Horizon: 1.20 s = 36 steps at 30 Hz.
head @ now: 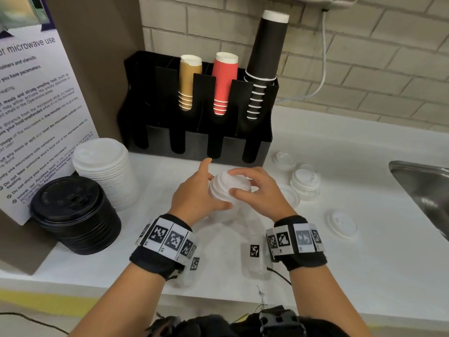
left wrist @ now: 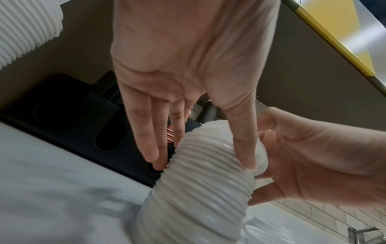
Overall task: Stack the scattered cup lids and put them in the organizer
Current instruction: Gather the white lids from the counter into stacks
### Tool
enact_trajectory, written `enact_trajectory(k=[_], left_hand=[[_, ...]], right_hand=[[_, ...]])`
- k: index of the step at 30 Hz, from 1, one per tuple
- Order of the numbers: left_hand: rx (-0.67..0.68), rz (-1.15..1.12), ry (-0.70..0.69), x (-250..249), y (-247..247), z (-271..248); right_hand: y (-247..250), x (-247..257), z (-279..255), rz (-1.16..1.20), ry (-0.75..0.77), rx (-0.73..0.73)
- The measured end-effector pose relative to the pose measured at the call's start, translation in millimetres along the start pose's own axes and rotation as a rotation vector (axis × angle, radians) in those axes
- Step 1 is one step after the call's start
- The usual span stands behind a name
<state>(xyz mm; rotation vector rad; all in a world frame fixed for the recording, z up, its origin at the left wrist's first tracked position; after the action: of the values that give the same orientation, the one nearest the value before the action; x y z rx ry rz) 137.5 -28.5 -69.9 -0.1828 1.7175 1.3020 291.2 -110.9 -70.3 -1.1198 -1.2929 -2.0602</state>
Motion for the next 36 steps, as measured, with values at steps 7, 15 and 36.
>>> enact_trajectory(k=[7, 15, 36], left_hand=[[-0.023, 0.005, 0.0, -1, -1, 0], [-0.019, 0.006, -0.01, 1, -2, 2], [0.044, -0.12, -0.036, 2, -3, 17]], right_hand=[[-4, 8, 3, -0.1, 0.013, 0.056], [-4, 12, 4, -0.171, 0.016, 0.085], [71, -36, 31, -0.768, -0.621, 0.323]])
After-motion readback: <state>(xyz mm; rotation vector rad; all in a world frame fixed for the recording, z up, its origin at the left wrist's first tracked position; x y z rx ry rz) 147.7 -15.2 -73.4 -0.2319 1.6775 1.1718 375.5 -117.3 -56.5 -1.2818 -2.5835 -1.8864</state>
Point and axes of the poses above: each hand's wrist, its own z-axis towards the middle knuckle, its own y-axis out of the back of the hand, x = y × z, the point moved 1 cm from there along z, towards the middle knuckle, and after that the axes turned 4 degrees about -x, right-handed, at the moved point
